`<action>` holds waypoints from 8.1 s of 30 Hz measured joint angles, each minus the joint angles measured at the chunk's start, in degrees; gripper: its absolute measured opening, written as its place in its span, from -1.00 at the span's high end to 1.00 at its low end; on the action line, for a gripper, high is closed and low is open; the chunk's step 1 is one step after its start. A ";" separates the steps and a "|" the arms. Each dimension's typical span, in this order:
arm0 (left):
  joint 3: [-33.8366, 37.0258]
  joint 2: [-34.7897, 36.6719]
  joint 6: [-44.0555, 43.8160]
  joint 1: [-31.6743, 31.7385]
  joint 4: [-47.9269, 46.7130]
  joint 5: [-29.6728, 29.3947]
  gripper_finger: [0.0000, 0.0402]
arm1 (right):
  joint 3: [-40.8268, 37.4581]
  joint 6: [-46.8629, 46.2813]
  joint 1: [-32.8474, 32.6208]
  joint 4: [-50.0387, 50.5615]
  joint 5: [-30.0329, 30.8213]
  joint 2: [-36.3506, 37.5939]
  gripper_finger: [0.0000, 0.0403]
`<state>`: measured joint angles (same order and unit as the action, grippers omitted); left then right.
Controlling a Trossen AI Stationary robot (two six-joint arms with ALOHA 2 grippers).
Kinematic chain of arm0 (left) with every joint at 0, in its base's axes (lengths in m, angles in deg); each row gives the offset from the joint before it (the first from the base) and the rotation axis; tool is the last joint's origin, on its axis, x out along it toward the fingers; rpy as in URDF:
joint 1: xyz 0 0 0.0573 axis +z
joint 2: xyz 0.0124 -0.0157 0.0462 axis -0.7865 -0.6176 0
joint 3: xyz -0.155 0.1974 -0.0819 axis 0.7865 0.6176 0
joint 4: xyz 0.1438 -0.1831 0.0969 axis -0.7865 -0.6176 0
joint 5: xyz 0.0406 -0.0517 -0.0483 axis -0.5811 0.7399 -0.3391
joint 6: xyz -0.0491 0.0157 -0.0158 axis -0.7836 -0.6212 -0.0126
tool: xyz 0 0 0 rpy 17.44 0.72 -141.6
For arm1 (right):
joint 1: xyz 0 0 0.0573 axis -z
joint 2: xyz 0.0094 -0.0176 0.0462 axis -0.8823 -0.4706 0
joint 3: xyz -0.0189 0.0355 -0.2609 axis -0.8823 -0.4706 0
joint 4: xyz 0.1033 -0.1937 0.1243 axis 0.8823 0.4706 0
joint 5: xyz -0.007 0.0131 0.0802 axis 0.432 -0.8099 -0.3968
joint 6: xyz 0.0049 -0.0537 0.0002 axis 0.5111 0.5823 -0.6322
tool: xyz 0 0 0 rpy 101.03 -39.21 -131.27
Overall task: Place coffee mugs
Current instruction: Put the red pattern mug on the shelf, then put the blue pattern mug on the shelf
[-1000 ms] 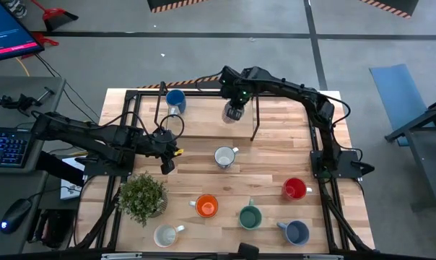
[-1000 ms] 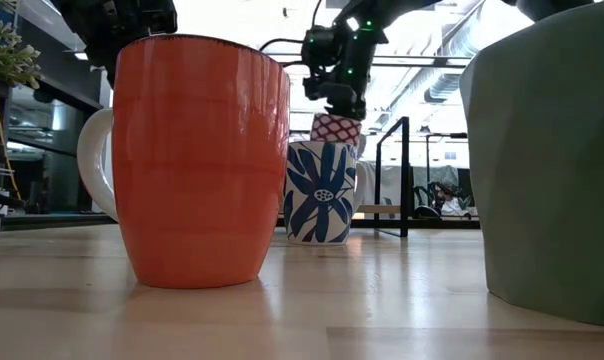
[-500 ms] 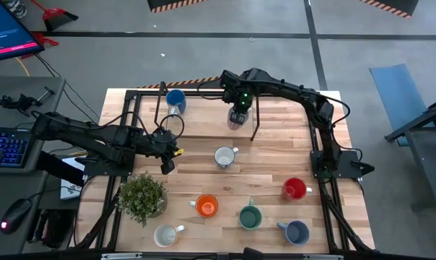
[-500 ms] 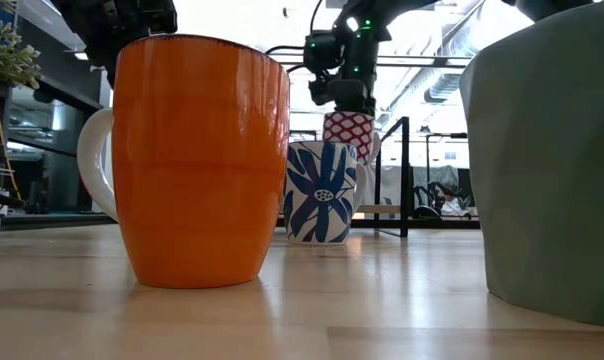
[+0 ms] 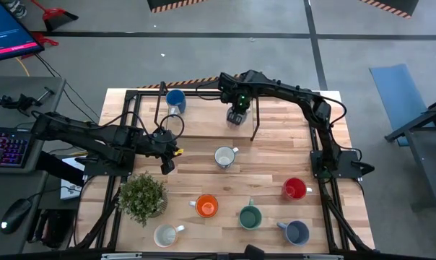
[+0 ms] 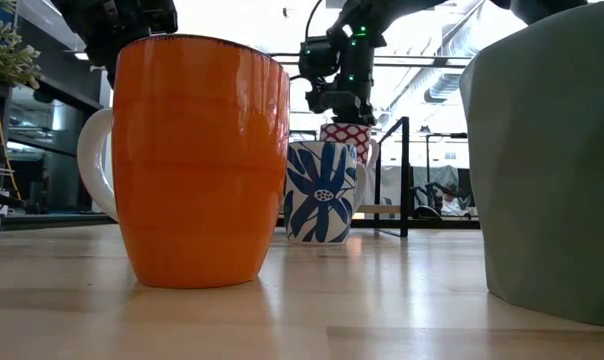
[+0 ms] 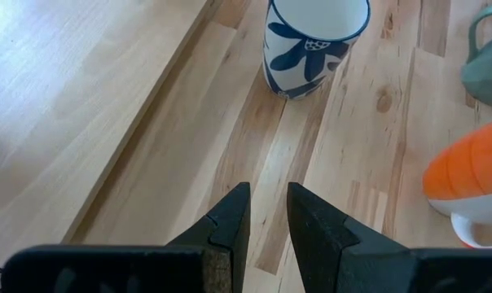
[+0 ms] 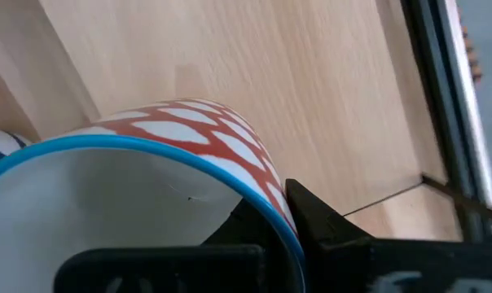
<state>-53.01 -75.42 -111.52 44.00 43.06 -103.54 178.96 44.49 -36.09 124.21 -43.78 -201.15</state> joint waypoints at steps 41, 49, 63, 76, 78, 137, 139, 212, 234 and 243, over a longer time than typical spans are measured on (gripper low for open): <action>0.00 0.00 0.09 -0.02 0.26 0.22 0.63 | 0.02 0.76 -1.25 -0.95 0.14 -2.67 0.87; 0.00 0.00 0.09 -0.02 0.24 0.24 0.63 | 0.02 1.27 -1.25 -1.01 1.41 -2.56 0.58; 0.00 0.00 1.05 -0.02 0.26 0.24 0.63 | 13.80 -1.27 -2.16 7.27 0.19 -2.45 0.51; 0.00 0.00 1.03 -0.04 0.26 0.24 0.63 | 15.10 -1.13 -6.13 9.55 -0.67 -4.19 0.51; 0.00 0.00 1.03 -0.02 0.30 0.24 0.63 | 15.10 -1.17 -6.07 10.09 0.51 -5.00 0.51; 0.00 0.00 1.09 -0.04 0.28 0.20 0.63 | 15.04 0.35 3.11 11.29 12.01 -9.07 0.51; 0.00 0.00 1.07 -0.04 0.27 0.20 0.63 | 15.02 0.35 3.43 11.31 13.52 -9.07 0.51; 0.02 0.02 -3.71 -0.04 5.72 0.20 0.63 | 18.78 -12.78 -20.41 16.74 -2.92 33.35 0.51; -17.32 -22.39 13.51 4.15 26.42 -0.85 0.63 | -65.19 -26.67 -40.25 -30.35 18.83 78.59 0.51; -47.33 -39.61 18.60 6.69 -12.25 2.12 0.57 | -77.09 -32.97 -40.25 -33.91 15.51 85.43 0.51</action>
<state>-100.34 -115.04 -92.92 50.69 30.81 -101.42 101.87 11.52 -76.34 90.30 -28.27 -115.73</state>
